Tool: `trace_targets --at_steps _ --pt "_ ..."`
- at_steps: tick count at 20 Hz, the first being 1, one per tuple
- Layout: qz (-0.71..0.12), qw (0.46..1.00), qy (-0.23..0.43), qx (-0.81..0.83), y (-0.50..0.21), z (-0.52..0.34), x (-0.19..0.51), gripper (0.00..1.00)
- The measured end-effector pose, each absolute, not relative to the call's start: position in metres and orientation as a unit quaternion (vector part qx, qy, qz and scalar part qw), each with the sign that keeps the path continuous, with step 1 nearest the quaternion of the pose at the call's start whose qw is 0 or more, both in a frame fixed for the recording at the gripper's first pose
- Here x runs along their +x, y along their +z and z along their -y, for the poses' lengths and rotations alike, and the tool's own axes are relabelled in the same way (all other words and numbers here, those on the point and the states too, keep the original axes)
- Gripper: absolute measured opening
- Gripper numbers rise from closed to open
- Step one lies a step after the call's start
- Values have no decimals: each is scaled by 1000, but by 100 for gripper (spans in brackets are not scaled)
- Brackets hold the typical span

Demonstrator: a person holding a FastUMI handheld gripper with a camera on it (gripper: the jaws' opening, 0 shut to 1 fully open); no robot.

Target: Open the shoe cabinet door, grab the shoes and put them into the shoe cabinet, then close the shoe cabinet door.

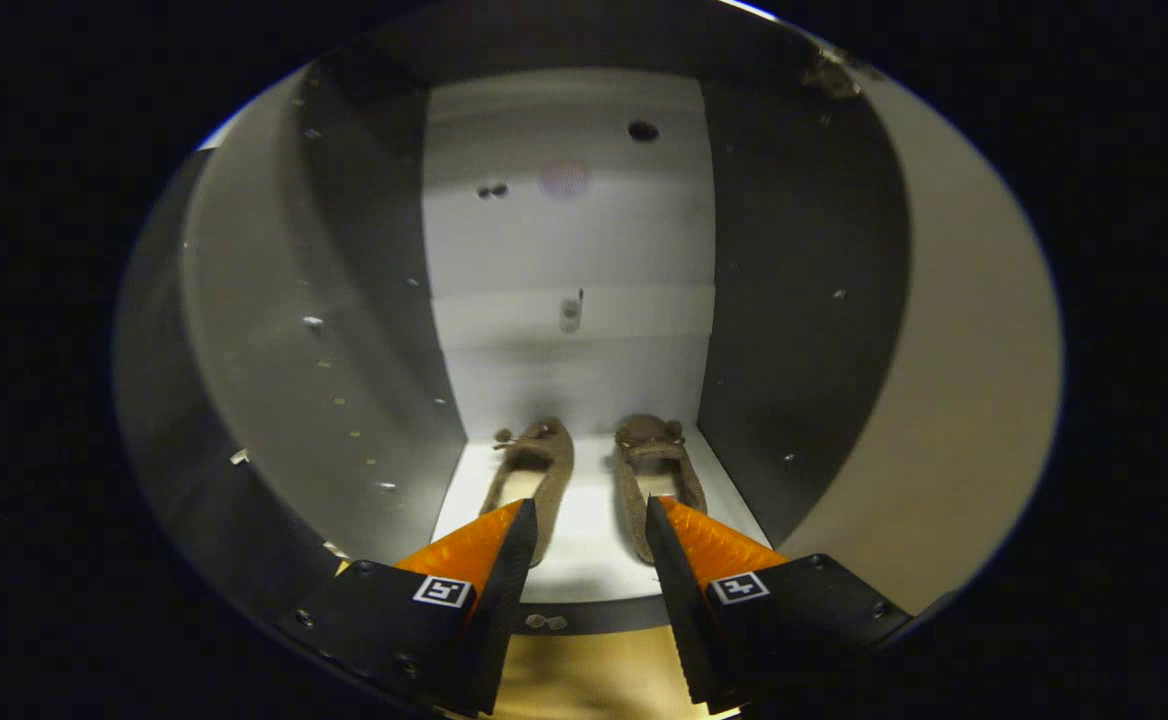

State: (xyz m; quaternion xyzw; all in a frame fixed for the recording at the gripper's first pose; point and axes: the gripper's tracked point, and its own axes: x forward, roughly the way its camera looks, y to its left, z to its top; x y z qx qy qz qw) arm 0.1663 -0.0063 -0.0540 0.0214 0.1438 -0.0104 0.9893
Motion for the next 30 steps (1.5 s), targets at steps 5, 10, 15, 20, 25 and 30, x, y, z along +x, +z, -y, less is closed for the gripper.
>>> trace_targets --at_steps 5,10,15,20,25,30 --pt "-76 996 -5 47 -4 8 70 98" --pt "-26 997 -28 70 8 37 -14 99" --pt "-20 994 -69 88 0 95 -94 99" --pt "-29 993 -88 68 0 153 -154 99" --pt "-16 992 -103 65 7 223 -182 99" --pt "-21 992 -119 37 -8 283 -172 99"
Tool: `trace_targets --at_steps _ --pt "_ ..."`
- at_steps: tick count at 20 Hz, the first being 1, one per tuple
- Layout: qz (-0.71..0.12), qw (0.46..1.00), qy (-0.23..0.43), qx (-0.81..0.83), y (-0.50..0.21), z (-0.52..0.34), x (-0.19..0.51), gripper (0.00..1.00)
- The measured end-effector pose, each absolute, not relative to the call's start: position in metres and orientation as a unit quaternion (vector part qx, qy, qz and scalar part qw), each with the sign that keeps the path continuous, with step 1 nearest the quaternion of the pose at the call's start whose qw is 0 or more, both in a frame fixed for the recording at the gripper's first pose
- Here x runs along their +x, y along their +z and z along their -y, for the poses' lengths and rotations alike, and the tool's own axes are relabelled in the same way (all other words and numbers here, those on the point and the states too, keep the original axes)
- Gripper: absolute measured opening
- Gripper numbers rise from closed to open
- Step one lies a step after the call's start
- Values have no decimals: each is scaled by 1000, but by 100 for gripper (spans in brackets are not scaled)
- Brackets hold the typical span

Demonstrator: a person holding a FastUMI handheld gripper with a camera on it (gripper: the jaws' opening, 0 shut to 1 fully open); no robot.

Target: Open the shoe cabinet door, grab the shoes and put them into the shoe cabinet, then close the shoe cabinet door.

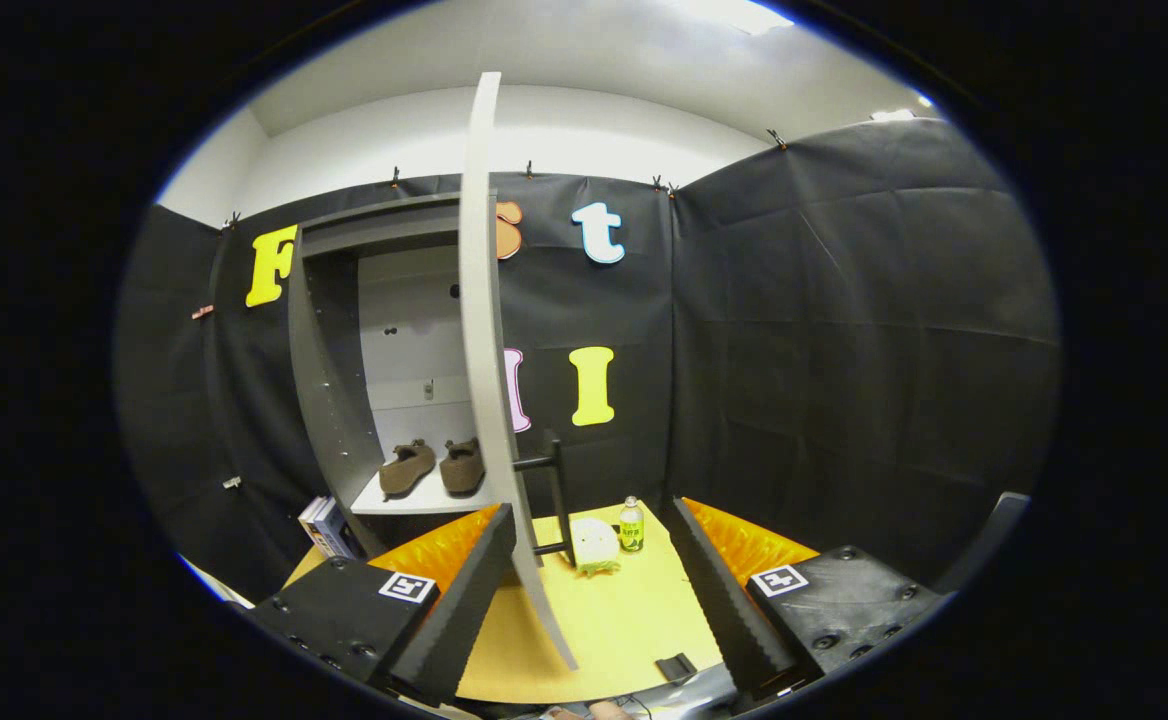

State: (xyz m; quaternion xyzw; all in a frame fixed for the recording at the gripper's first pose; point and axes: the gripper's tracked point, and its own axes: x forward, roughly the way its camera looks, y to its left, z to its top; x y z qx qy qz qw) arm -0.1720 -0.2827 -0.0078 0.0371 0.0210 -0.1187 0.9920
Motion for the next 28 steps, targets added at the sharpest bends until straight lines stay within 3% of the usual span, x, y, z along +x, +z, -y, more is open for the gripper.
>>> trace_targets --at_steps 10,19,28 --pt "-17 995 -88 52 -19 347 -84 99" --pt "-31 998 -41 44 -24 317 -63 97" --pt "-28 998 -50 38 -23 243 -74 96"
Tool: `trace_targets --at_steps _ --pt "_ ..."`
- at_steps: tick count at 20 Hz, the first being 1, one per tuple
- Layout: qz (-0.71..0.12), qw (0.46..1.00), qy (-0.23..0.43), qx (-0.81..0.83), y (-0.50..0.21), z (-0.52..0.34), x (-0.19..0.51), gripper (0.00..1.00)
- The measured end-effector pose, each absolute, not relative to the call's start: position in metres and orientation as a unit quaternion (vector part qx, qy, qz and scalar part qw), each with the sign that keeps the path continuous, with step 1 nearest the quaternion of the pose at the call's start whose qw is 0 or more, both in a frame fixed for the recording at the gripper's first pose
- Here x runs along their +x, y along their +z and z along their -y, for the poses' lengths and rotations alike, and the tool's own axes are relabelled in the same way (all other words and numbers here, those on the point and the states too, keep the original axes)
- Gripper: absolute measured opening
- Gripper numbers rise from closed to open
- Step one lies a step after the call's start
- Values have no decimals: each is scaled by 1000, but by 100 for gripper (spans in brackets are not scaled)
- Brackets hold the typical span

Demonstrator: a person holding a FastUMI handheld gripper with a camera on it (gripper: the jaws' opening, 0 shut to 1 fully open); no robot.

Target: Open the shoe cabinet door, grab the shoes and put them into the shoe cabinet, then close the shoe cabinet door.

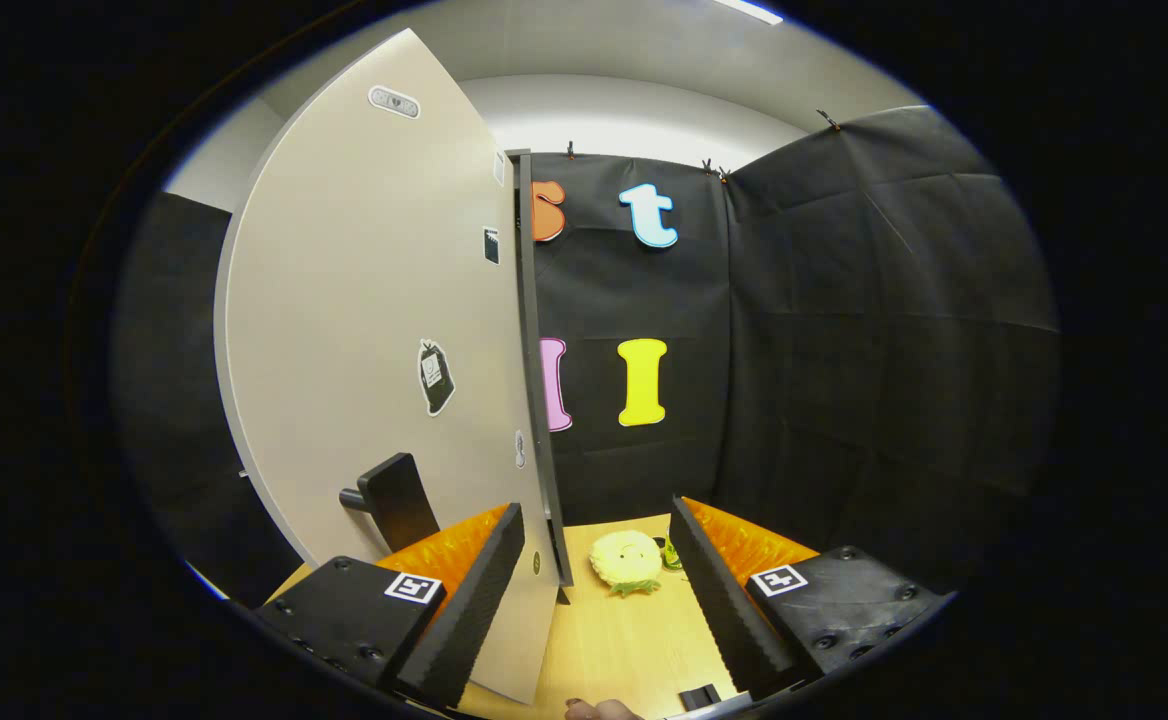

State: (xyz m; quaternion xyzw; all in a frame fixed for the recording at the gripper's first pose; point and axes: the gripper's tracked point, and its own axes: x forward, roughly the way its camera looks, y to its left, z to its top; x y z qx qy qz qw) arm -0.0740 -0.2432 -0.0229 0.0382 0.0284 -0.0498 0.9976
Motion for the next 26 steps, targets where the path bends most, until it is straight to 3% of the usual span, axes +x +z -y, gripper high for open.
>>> trace_targets --at_steps 8,15,26 --pt "-19 996 -69 45 -27 161 -64 96" --pt "-16 997 -38 67 -34 83 -29 98" --pt "-28 999 -9 43 -34 38 -18 98"
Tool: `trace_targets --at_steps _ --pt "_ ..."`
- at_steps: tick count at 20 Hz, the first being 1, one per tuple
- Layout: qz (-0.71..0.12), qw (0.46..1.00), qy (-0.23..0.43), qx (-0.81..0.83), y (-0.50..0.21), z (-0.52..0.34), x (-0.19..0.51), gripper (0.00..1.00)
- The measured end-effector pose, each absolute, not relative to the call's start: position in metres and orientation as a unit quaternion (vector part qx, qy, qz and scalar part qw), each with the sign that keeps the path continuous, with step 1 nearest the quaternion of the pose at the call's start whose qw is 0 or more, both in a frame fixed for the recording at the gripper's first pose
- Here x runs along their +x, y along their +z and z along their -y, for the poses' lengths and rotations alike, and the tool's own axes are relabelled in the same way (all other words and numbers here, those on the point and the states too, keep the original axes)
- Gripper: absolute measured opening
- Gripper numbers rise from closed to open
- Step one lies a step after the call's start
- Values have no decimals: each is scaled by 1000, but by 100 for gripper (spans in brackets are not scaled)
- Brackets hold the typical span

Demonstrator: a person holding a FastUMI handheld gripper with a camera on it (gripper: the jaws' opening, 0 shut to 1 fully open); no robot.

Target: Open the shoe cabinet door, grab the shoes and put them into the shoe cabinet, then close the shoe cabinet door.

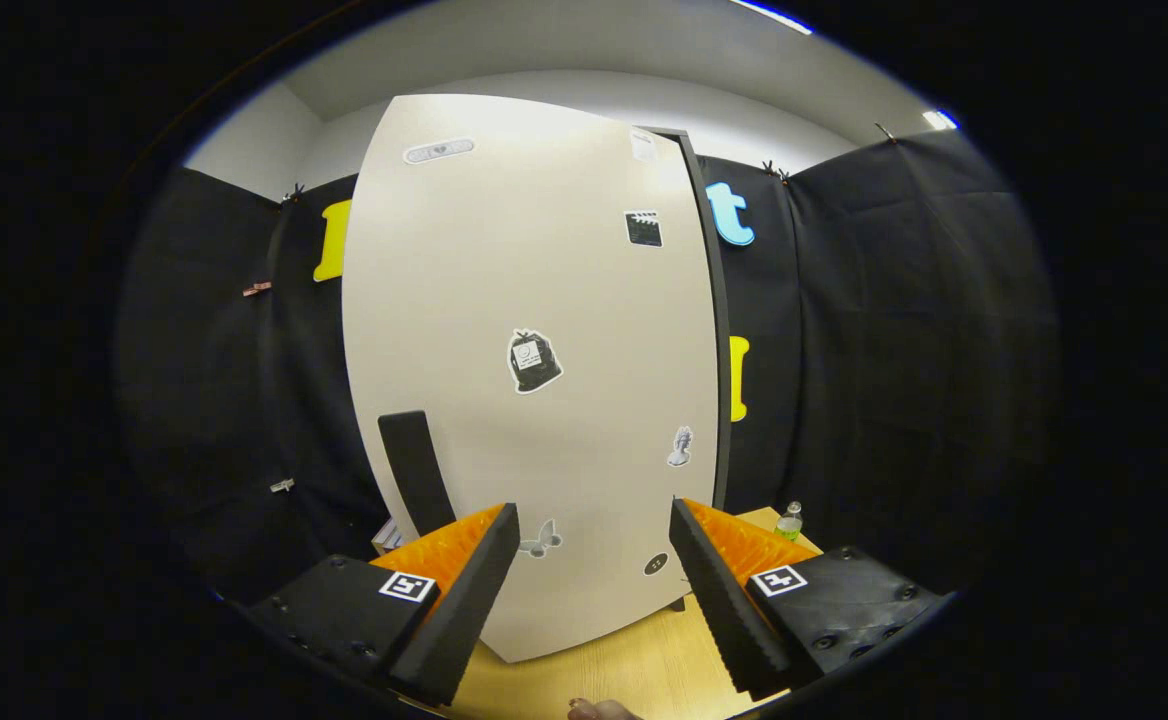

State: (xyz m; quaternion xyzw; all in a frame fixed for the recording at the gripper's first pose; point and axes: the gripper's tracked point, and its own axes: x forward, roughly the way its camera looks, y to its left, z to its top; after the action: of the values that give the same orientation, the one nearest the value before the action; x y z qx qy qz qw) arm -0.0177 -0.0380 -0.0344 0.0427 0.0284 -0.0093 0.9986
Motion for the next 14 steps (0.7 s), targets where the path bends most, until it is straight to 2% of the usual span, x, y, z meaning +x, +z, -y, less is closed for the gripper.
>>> trace_targets --at_steps 14 --pt "-16 999 16 22 -21 32 -25 98"
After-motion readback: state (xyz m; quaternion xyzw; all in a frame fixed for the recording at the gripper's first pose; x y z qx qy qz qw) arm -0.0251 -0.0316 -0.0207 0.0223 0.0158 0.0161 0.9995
